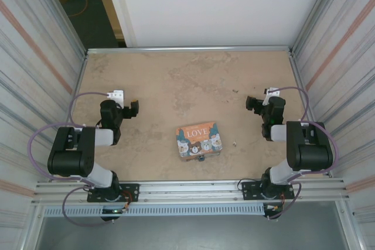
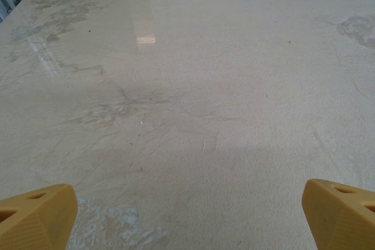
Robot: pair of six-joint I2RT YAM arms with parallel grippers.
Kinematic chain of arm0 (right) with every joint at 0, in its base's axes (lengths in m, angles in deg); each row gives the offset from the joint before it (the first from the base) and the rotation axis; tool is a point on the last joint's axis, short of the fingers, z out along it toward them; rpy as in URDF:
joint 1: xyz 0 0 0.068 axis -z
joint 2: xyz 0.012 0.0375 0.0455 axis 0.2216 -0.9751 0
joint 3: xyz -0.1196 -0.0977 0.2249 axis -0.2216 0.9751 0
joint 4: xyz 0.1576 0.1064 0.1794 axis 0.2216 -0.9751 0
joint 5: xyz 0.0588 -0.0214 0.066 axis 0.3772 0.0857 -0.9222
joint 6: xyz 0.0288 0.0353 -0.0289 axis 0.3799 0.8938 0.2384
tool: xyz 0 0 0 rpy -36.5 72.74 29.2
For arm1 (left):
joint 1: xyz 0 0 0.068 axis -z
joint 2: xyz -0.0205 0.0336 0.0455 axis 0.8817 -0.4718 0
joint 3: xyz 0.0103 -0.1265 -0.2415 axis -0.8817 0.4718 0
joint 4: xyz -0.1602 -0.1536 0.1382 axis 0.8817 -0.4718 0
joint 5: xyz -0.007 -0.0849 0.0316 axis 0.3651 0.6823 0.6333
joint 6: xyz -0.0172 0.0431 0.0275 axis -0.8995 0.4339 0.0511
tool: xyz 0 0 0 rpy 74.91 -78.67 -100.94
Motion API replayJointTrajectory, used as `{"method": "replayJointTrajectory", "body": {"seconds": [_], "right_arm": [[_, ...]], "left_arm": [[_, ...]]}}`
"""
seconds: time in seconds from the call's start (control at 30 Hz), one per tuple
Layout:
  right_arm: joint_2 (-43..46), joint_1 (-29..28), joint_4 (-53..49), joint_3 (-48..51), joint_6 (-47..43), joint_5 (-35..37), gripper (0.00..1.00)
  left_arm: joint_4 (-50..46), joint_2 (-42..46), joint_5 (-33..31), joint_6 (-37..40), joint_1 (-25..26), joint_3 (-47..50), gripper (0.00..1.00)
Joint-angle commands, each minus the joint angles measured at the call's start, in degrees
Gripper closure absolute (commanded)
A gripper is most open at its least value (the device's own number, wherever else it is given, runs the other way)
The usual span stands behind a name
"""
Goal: Unlock a padlock with a key
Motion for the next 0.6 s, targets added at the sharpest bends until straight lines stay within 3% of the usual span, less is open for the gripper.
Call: {"method": "replayJointTrajectory", "body": {"seconds": [0.0,0.4,0.57], "right_arm": [[-0.20,-0.30,-0.24,-0.36,-0.97,0.57,0.01],[1.40,1.16,-2.39,-0.83,0.03,-1.95,0.01],[6.84,1.32,-8.35,-1.67,0.18,-1.81,0.01]], "left_arm": [[-0.12,-0.12,-0.54,1.03,0.22,-1.17,0.01],[-0.61,0.72,-2.48,-0.45,-0.31,-1.18,0.01],[-8.68,5.74,-3.57,-0.53,-0.14,-3.41,0.01]]}}
